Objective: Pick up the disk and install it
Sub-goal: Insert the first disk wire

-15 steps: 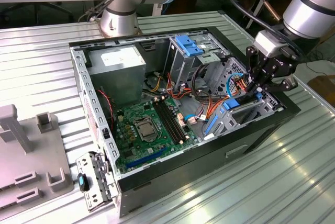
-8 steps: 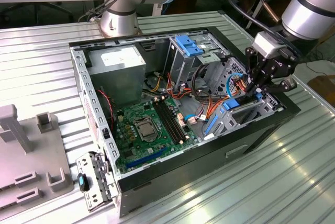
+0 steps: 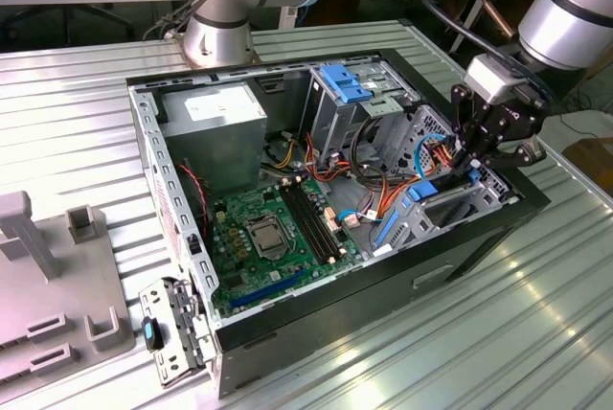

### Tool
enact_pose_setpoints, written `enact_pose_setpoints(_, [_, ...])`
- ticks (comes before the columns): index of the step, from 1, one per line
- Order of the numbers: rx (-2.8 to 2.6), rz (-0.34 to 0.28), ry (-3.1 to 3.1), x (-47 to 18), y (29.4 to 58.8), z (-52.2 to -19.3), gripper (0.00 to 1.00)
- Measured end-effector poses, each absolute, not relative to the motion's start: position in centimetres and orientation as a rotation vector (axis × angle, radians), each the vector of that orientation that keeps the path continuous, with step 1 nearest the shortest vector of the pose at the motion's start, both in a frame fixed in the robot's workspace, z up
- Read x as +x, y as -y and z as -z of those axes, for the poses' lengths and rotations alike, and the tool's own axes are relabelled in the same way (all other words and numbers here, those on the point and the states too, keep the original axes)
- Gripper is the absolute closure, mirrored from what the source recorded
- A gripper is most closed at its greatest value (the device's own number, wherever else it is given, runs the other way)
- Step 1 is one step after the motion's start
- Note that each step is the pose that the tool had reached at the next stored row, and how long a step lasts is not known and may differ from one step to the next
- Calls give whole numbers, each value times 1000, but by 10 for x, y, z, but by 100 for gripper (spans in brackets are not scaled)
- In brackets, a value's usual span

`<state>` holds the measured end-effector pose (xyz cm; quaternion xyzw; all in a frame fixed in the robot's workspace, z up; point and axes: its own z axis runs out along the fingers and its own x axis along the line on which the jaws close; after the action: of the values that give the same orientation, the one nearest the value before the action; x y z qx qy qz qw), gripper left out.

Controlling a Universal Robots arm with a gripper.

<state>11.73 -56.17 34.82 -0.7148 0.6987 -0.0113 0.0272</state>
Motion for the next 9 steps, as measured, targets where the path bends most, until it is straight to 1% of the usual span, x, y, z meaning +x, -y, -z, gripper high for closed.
enact_pose_setpoints(9, [-2207,36,-2158,117,562,-344,84])
